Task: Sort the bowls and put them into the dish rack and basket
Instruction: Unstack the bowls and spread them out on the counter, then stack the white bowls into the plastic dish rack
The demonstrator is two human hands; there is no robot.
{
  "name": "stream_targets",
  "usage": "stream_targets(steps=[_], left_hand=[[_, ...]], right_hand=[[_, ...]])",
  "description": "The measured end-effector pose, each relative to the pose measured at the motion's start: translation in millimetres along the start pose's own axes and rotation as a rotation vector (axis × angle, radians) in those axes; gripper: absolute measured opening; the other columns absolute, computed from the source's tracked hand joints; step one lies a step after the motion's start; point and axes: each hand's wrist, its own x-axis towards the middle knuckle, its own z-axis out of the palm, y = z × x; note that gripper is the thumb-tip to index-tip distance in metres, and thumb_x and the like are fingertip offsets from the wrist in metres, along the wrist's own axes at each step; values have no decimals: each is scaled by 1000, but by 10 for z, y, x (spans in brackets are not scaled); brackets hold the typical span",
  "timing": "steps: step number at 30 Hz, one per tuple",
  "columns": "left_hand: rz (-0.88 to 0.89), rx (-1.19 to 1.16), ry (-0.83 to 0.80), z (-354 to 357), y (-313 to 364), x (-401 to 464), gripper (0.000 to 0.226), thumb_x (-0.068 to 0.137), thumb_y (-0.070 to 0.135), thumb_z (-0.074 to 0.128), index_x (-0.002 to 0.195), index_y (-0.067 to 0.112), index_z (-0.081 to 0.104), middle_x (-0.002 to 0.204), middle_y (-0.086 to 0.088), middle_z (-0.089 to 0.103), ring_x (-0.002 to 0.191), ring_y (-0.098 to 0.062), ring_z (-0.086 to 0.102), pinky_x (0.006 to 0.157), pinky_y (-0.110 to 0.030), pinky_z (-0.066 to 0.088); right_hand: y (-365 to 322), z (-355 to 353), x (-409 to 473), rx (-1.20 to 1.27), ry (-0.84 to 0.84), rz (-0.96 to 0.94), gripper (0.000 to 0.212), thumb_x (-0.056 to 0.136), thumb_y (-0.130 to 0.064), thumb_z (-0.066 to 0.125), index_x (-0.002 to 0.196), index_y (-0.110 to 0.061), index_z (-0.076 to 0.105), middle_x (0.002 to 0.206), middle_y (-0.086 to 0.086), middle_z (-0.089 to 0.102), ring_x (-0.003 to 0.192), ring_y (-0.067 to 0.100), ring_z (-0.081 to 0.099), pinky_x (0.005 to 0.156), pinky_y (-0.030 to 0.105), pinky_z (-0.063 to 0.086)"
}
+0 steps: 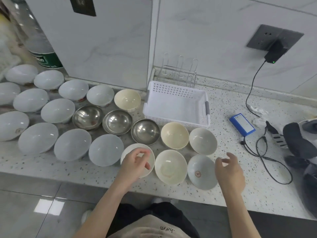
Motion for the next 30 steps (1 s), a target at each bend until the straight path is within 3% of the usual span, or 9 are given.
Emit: stream_targets(steps=[6, 10, 13, 16, 20, 23, 26, 28, 30], left_hand=[[6, -137, 116, -1260, -351, -78, 11, 96, 39, 58, 103, 35, 65, 60, 11, 66, 45, 6, 51, 56, -26, 38], [33, -53, 187, -2289, -776, -242, 6, 94, 42, 58, 98, 45, 63, 64, 8, 68, 54, 1, 58, 54, -17, 43], [7, 6, 222, -3037, -1073, -330, 7, 94, 36, 61, 95, 43, 62, 66, 6, 70, 63, -7, 66, 65, -24, 49], [-32, 21, 283, -3683, -1264, -432, 11, 95, 31, 60, 94, 42, 61, 67, 5, 71, 64, -4, 67, 67, -26, 49], [-67, -43, 404, -4324, -1416, -539, 13, 98, 28, 56, 96, 39, 62, 67, 4, 72, 65, -1, 65, 62, -21, 43], [-98, -147, 473, -4669, -1494, -538, 12, 99, 25, 55, 98, 33, 64, 67, 1, 70, 64, -3, 62, 60, -21, 42], [-117, -202, 522, -4998, -1552, -485, 11, 100, 25, 55, 100, 31, 64, 70, 1, 69, 56, 1, 58, 57, -21, 40], [-128, -213, 538, -5247, -1593, -433, 9, 99, 26, 56, 101, 30, 64, 72, 1, 69, 51, 5, 57, 56, -20, 40], [-137, -197, 560, -5545, -1629, -353, 8, 98, 29, 58, 99, 33, 64, 73, 1, 70, 51, 7, 57, 55, -20, 41]], right_hand=[[-1162, 528, -681, 238, -19, -142, 40, 93, -28, 50, 132, -24, 47, 108, -8, 61, 88, 20, 54, 77, 35, 40], [-2038, 1250, -1471, 283, -161, -288, 33, 93, -29, 52, 125, -23, 54, 92, -10, 58, 89, 21, 59, 69, 31, 38], [-2601, 1766, -2122, 314, -318, -405, 30, 92, -32, 53, 122, -26, 59, 92, -15, 60, 85, 10, 58, 66, 30, 43], [-2999, 2147, -2717, 344, -526, -429, 28, 92, -23, 52, 118, -25, 63, 96, -10, 69, 87, 8, 63, 65, 26, 48], [-3423, 2483, -3296, 318, -717, -448, 25, 92, -20, 50, 111, -30, 63, 94, -9, 72, 66, 7, 60, 51, 21, 44], [-3740, 2689, -3573, 313, -812, -464, 24, 93, -17, 49, 111, -27, 63, 84, -9, 74, 62, 4, 58, 48, 13, 41], [-4075, 2901, -3755, 323, -874, -436, 25, 93, -16, 49, 111, -26, 63, 84, -8, 74, 49, 3, 48, 50, 18, 41], [-4311, 3068, -3846, 339, -906, -392, 23, 94, -16, 50, 111, -23, 64, 80, -7, 74, 55, 4, 48, 58, 21, 42], [-4571, 3258, -3946, 358, -965, -330, 21, 95, -17, 51, 110, -21, 64, 76, -5, 75, 53, 6, 46, 51, 17, 39]])
